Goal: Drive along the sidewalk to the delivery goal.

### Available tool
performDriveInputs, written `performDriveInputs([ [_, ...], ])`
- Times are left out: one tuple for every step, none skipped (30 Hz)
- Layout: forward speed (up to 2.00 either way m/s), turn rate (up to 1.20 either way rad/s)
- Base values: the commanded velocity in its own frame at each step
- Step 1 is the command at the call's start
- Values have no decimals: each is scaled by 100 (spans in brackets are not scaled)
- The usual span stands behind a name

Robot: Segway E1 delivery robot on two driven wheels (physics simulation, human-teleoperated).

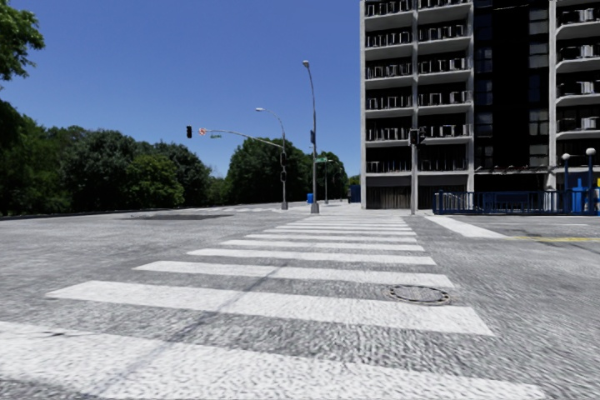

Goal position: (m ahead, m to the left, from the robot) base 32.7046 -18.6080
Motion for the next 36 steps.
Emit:
performDriveInputs([
  [140,-34],
  [140,-34],
  [141,-34],
  [141,-34],
  [143,-34],
  [143,-34],
  [147,-34],
  [148,-34],
  [149,-34],
  [149,-34],
  [150,-34],
  [151,-34],
  [151,-34],
  [153,-34],
  [153,-34],
  [155,-33],
  [174,-30],
  [200,-28],
  [200,-25],
  [200,-25],
  [200,-16],
  [200,-6],
  [200,0],
  [200,0],
  [200,0],
  [200,0],
  [200,0],
  [200,0],
  [200,0],
  [200,0],
  [200,0],
  [200,0],
  [200,0],
  [200,0],
  [200,0],
  [200,0],
])
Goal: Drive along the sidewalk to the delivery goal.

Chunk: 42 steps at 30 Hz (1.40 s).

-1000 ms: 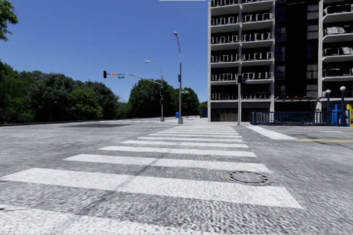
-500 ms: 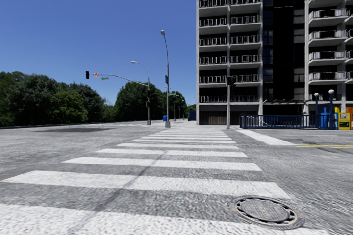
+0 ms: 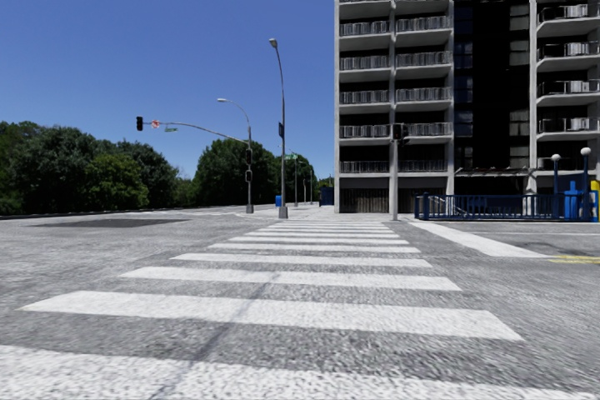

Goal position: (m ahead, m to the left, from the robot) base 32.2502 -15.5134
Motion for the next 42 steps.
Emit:
performDriveInputs([
  [200,0],
  [200,0],
  [200,0],
  [200,0],
  [200,0],
  [200,0],
  [200,0],
  [200,0],
  [200,0],
  [200,0],
  [200,0],
  [200,0],
  [200,0],
  [200,0],
  [200,0],
  [200,0],
  [200,0],
  [200,0],
  [200,0],
  [200,0],
  [200,0],
  [200,0],
  [200,0],
  [200,0],
  [200,0],
  [200,0],
  [200,0],
  [200,0],
  [200,0],
  [200,0],
  [200,0],
  [200,0],
  [200,0],
  [200,0],
  [200,0],
  [200,0],
  [200,0],
  [200,0],
  [200,0],
  [200,0],
  [200,0],
  [200,0],
])
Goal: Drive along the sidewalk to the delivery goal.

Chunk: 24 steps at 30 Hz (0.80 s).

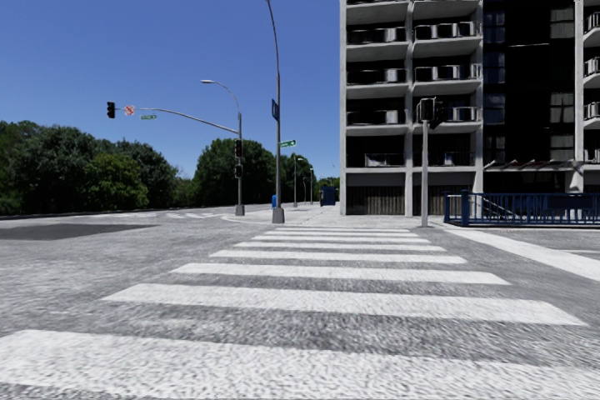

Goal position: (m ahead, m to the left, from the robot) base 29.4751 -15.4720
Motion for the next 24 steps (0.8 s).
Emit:
performDriveInputs([
  [200,0],
  [200,0],
  [200,0],
  [200,0],
  [200,0],
  [200,0],
  [200,0],
  [200,0],
  [200,0],
  [200,0],
  [200,-3],
  [200,-6],
  [200,-9],
  [200,-12],
  [200,-12],
  [200,-16],
  [200,-17],
  [200,-17],
  [200,-17],
  [200,-17],
  [200,-18],
  [200,-20],
  [200,-21],
  [200,-21],
])
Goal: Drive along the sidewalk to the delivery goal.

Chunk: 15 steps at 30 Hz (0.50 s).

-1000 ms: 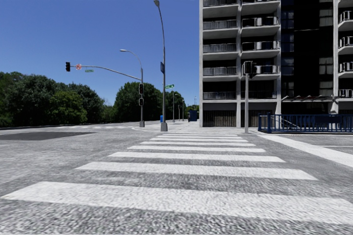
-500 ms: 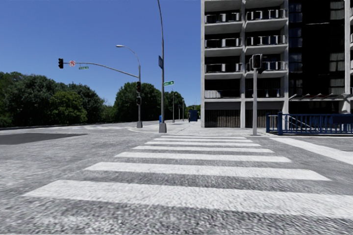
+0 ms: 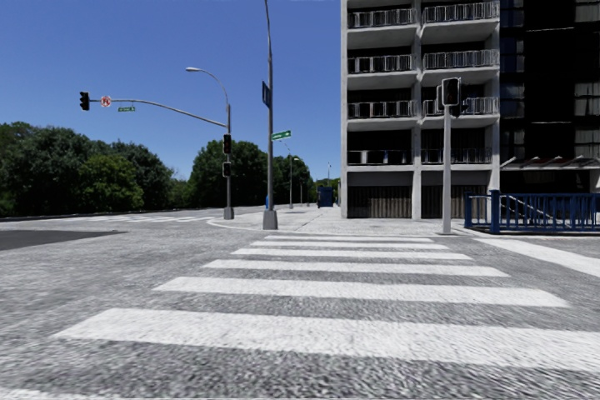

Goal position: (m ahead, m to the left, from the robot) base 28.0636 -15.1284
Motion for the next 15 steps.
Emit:
performDriveInputs([
  [200,-22],
  [200,-23],
  [200,-23],
  [200,-23],
  [200,-23],
  [200,-23],
  [200,-24],
  [200,-24],
  [200,-24],
  [200,-24],
  [200,-25],
  [200,-26],
  [200,-26],
  [200,-26],
  [200,-26],
])
